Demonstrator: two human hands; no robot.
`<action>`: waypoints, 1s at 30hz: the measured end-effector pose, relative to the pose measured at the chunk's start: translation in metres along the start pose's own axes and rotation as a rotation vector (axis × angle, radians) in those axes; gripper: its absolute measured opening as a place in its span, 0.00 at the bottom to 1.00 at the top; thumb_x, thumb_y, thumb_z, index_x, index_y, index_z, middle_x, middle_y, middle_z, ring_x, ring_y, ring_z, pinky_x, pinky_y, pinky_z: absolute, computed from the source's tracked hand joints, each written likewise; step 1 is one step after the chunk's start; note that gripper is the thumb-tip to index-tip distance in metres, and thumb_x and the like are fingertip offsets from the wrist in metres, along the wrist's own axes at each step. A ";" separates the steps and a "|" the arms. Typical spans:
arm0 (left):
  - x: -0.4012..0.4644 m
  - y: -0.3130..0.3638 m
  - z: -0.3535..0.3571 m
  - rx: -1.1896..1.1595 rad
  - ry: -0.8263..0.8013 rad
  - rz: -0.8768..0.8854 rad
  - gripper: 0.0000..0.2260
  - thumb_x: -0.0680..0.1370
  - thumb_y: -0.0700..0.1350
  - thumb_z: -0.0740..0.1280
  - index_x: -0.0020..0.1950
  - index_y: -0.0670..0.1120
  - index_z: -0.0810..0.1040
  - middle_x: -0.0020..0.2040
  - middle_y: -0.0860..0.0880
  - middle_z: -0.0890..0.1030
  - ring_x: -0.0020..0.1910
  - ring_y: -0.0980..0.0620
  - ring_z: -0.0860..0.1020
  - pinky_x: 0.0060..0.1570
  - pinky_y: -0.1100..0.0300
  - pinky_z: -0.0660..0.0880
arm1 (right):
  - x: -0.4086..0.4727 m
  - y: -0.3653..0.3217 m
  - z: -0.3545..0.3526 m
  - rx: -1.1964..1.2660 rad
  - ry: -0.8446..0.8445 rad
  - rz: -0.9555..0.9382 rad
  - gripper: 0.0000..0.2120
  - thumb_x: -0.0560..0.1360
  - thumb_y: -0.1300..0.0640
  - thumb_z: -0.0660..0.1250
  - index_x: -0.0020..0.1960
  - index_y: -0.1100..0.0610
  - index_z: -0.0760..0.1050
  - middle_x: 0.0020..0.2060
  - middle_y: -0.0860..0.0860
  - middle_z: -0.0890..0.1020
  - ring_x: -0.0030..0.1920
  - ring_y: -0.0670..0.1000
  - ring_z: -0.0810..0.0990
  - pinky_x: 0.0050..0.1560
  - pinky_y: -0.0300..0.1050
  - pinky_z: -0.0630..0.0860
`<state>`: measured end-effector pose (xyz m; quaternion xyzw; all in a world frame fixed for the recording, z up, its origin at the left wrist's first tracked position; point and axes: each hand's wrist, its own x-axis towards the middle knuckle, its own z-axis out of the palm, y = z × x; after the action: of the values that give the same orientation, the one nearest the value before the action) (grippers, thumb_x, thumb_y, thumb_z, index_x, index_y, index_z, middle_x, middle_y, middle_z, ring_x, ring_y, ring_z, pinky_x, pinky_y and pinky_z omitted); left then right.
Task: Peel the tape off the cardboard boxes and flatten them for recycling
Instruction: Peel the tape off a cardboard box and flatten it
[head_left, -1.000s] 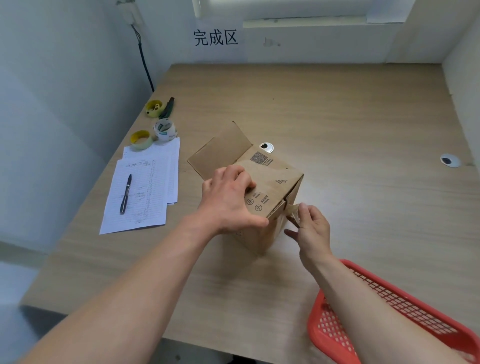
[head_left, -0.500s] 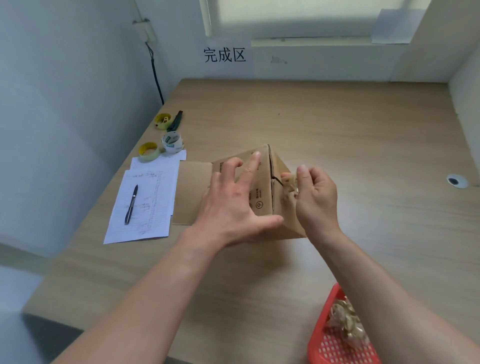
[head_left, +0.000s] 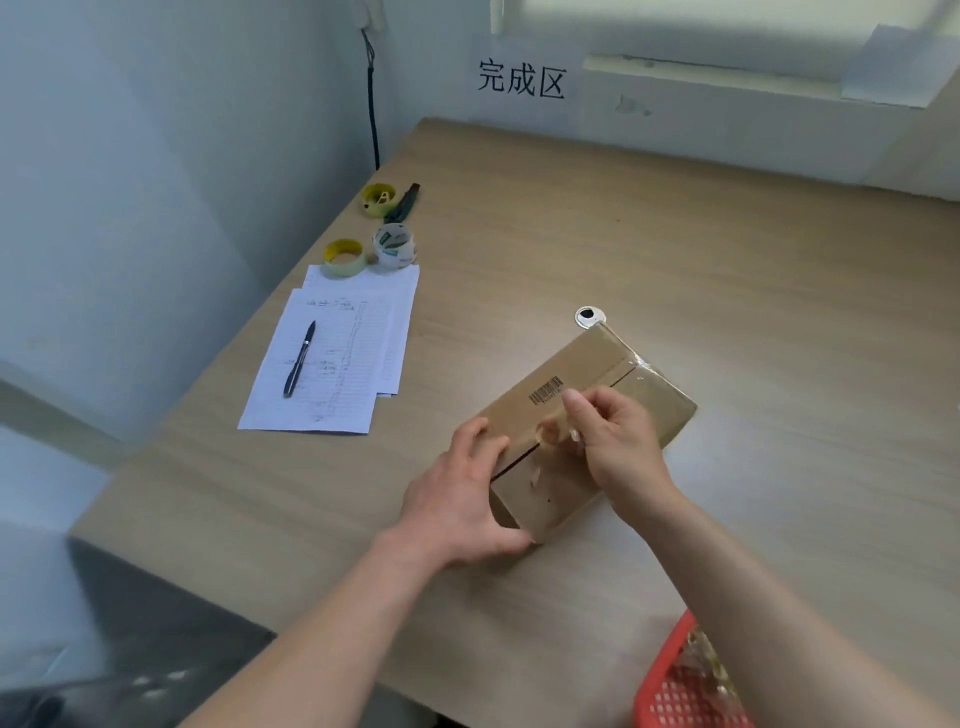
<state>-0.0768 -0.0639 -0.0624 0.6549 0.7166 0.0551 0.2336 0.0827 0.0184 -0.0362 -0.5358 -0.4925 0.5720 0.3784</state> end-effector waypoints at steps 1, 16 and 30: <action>-0.001 -0.003 0.006 -0.022 -0.004 -0.012 0.49 0.61 0.70 0.73 0.77 0.58 0.58 0.77 0.60 0.45 0.72 0.53 0.66 0.63 0.51 0.73 | 0.002 0.004 0.000 0.040 0.039 0.036 0.14 0.81 0.57 0.66 0.37 0.57 0.74 0.33 0.61 0.82 0.31 0.54 0.79 0.30 0.40 0.75; 0.039 0.027 0.022 0.084 0.065 -0.014 0.53 0.61 0.74 0.72 0.75 0.45 0.59 0.78 0.48 0.54 0.79 0.45 0.46 0.74 0.47 0.54 | 0.058 0.032 -0.021 -0.694 0.083 -0.219 0.16 0.80 0.54 0.64 0.38 0.62 0.76 0.33 0.57 0.79 0.39 0.58 0.77 0.42 0.48 0.69; 0.039 0.027 0.025 0.044 0.077 -0.035 0.52 0.59 0.74 0.73 0.73 0.46 0.62 0.78 0.51 0.53 0.79 0.48 0.44 0.75 0.46 0.55 | 0.045 0.059 -0.031 -1.040 0.169 -0.670 0.10 0.77 0.52 0.64 0.46 0.55 0.82 0.43 0.50 0.84 0.43 0.58 0.79 0.37 0.45 0.73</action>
<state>-0.0438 -0.0280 -0.0842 0.6445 0.7376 0.0605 0.1923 0.1121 0.0535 -0.1021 -0.5098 -0.8161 0.0632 0.2647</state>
